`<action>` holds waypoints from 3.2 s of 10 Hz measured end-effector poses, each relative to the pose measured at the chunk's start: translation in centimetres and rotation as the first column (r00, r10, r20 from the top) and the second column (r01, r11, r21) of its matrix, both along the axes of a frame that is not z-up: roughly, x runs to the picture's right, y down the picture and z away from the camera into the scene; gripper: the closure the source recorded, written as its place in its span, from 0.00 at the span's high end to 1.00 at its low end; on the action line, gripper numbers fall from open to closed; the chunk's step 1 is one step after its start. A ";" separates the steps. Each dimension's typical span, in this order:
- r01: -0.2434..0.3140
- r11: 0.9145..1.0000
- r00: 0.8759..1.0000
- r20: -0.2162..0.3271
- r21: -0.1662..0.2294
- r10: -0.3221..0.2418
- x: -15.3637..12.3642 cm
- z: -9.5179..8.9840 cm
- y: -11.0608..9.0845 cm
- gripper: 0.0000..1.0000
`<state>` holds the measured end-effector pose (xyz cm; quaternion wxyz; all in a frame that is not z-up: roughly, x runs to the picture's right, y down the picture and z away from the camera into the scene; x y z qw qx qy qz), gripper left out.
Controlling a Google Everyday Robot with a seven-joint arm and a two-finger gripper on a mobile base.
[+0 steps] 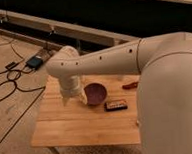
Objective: Place the white sponge in the ceramic bowl
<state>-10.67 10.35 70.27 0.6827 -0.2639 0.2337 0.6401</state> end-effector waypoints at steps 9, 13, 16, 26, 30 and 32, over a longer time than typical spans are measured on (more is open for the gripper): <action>0.000 1.000 1.000 0.000 0.000 0.000 0.0 0.0 0.0 0.65; 0.000 1.000 1.000 0.000 0.000 0.000 0.0 0.0 0.0 0.65; 0.000 1.000 1.000 0.000 0.000 0.000 0.0 0.0 0.0 0.65; -0.101 0.994 0.994 -0.047 0.030 0.103 3.0 1.2 -0.4 0.65; -0.280 0.956 0.943 -0.163 0.091 0.292 10.7 3.2 1.0 0.65; -0.342 0.934 0.904 -0.237 0.100 0.357 15.1 3.9 3.0 0.65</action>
